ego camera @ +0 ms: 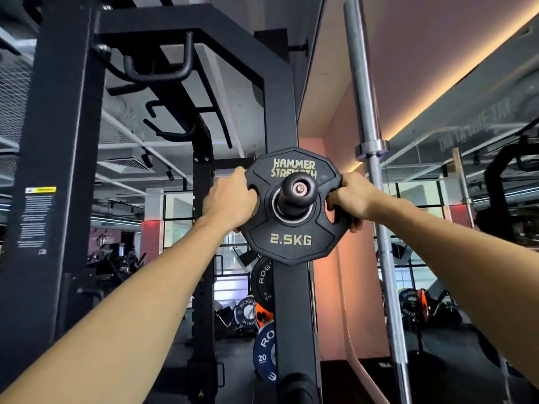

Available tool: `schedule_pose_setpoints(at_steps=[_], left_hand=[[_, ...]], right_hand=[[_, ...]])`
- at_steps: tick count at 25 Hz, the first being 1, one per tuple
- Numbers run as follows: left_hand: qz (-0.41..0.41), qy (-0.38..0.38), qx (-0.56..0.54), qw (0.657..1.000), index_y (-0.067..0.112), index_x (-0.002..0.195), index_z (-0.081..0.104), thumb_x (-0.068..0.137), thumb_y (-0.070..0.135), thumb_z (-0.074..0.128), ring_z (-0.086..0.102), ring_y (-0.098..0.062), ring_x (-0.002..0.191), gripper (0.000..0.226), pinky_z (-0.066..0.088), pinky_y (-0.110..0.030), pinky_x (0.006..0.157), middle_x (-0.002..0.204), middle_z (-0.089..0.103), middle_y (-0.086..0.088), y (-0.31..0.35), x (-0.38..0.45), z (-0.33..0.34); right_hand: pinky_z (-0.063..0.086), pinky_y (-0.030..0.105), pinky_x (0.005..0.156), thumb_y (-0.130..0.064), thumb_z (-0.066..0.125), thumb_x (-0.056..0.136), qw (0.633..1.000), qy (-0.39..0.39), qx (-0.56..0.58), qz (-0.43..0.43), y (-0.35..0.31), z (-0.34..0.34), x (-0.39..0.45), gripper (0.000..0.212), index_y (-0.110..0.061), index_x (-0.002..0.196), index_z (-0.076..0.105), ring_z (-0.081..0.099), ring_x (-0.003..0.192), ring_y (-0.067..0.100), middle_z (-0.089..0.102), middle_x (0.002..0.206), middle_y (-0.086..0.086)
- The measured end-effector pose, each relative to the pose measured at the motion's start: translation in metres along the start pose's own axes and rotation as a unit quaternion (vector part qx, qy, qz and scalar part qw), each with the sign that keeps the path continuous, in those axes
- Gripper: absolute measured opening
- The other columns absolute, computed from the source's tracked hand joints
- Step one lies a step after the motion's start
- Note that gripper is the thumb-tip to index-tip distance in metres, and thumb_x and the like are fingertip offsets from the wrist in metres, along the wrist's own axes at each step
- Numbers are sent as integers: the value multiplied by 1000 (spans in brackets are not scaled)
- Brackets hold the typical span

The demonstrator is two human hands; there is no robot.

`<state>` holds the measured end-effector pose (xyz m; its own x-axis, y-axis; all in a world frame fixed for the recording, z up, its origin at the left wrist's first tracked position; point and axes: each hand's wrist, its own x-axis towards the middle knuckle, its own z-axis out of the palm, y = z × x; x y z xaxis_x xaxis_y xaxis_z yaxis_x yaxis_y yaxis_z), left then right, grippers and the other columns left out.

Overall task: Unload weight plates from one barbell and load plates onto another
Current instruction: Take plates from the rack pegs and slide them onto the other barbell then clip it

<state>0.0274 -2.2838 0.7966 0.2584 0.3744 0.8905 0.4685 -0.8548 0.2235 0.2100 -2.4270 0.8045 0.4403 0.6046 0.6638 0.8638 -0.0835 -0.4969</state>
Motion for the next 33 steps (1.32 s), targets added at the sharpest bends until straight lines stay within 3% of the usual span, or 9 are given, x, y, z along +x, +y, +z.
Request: schedule_pose_setpoints(at_steps=[7,13,15,19,22,25,28,30,33], left_hand=[[-26,-5,-50,998,15,114,52,89,23,44,55,-38,94,27,50,-45,83,100,62,-12,-25,25,53],[-20,-2,-39,999,15,111,47,89,19,44,51,-36,89,22,47,-43,80,96,56,-9,-27,32,65],[-22,1,-1,1000,12,119,40,92,18,41,48,-36,85,28,43,-42,76,92,51,-10,-21,28,63],[-24,-36,10,999,9,113,27,101,24,30,53,-38,77,19,40,-42,70,81,54,-14,-20,6,61],[-53,-106,27,993,12,112,24,103,35,21,61,-38,75,25,45,-42,72,75,57,-13,-24,-21,53],[-44,-159,93,982,17,115,32,102,28,27,59,-34,79,18,45,-40,70,84,59,-10,-32,-53,35],[-59,-217,76,971,28,106,44,95,42,41,61,-30,82,18,52,-38,75,89,63,-5,-49,-105,8],[-87,-249,49,963,32,103,48,86,50,52,62,-27,85,25,53,-41,82,91,64,-2,-57,-142,-18],[-121,-268,65,954,35,104,51,77,58,59,61,-22,94,36,50,-41,89,105,60,0,-59,-185,-59]], right_hand=[[38,23,33,2,50,75,1000,16,1,-10,22,30,44,5,0,70,52,44,24,26,63,60,27],[35,24,35,4,52,73,998,29,50,-4,34,42,54,6,1,67,52,37,26,23,56,54,23],[35,23,34,2,50,77,998,37,55,-1,34,42,50,6,0,71,51,36,27,21,54,54,21],[40,26,32,-19,44,94,998,39,27,36,34,49,31,15,-6,91,38,43,37,23,52,63,18],[51,35,42,-44,35,98,995,12,32,95,33,56,-4,35,-9,105,33,56,42,29,59,76,22],[57,43,62,-45,35,99,995,-13,-27,94,36,62,-42,43,-7,118,38,66,66,36,61,99,17],[49,34,85,-38,49,97,991,-69,-102,47,33,62,-82,46,-6,129,42,60,107,34,58,124,13],[42,29,90,-43,55,93,987,-127,-92,44,28,66,-110,51,-8,128,45,55,114,30,58,122,5],[41,34,100,-58,59,83,978,-186,-95,17,16,71,-151,67,-16,134,45,53,120,26,54,136,5]])
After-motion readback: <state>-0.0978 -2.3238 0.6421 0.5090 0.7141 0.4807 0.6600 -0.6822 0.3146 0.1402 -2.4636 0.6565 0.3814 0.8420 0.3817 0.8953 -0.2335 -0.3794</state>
